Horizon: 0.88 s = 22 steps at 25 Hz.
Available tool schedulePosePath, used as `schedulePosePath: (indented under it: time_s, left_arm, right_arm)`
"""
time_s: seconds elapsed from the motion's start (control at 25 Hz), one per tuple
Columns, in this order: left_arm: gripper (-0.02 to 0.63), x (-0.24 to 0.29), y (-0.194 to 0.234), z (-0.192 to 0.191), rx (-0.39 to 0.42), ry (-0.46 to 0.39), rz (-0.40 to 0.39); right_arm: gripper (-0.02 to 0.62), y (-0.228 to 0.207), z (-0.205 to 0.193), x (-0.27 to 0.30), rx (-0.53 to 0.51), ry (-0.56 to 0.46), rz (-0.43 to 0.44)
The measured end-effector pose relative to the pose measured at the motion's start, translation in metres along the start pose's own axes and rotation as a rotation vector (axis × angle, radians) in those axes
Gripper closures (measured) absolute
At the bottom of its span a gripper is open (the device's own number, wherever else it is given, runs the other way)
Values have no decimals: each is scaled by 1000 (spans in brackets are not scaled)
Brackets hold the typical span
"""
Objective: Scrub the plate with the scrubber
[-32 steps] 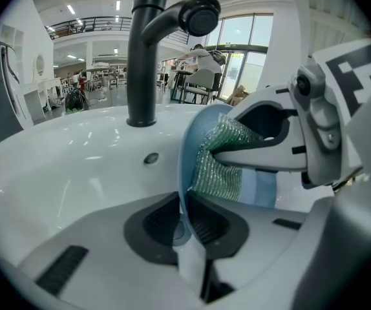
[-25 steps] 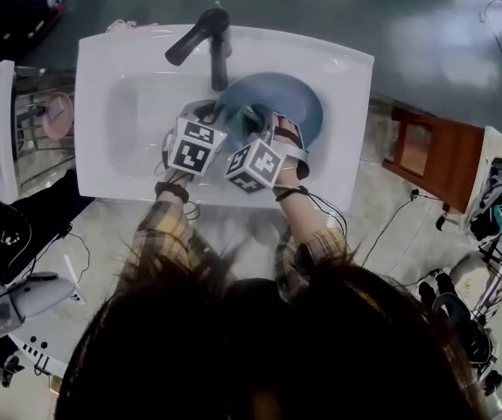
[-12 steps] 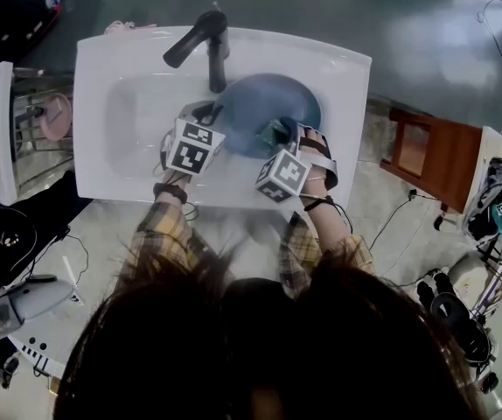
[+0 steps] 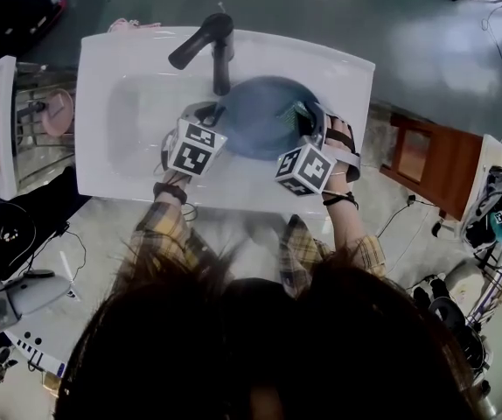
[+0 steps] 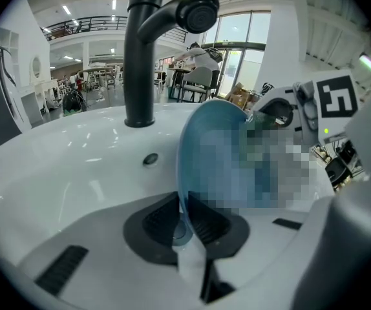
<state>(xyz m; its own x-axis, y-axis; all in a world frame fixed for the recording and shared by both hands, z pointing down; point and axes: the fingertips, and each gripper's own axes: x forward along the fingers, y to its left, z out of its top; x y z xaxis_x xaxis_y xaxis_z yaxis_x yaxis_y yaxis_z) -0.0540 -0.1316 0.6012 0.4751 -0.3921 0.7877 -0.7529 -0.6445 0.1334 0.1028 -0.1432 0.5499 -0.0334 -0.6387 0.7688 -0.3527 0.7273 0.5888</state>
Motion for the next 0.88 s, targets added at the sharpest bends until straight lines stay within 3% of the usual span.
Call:
schedulePosePath:
  time_s: [0.36, 0.88]
  left_arm:
    - [566, -2, 0, -1, -5, 2, 4]
    - [566, -1, 1, -2, -12, 6, 9]
  right_arm:
    - [489, -20, 40, 8, -7, -66, -36]
    - [491, 10, 98, 16, 26, -164, 38]
